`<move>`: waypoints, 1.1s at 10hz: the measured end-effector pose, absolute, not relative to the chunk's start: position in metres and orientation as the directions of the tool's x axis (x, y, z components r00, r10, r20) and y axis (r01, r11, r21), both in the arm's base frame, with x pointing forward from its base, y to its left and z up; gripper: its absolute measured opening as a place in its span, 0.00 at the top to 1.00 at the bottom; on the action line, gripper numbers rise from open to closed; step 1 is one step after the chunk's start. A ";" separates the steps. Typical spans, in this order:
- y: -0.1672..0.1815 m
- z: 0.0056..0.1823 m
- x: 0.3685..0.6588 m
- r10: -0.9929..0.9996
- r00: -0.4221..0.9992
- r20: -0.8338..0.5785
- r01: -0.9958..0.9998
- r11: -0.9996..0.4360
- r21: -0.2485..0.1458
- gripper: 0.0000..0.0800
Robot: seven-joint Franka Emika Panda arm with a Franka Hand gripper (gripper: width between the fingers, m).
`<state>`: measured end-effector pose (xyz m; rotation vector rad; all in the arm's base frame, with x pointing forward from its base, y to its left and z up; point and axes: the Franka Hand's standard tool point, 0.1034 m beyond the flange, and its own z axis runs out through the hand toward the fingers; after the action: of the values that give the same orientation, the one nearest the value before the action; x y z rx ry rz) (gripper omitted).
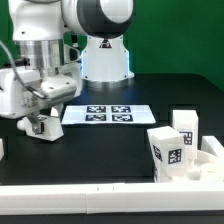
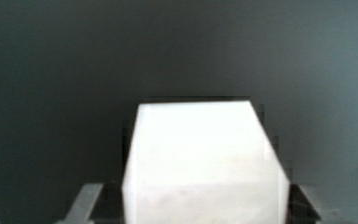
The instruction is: Assemble stool
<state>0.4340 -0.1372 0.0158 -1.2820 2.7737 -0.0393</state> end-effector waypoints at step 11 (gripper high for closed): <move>-0.105 0.012 0.438 -0.290 -0.952 -0.094 -0.289 0.957 -0.033 0.57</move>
Offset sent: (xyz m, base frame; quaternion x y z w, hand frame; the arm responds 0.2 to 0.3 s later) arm -0.0041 0.0109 -0.0070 0.0038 0.0318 0.3585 0.9330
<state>0.4383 -0.1045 0.0122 -0.4465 3.0107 -0.0287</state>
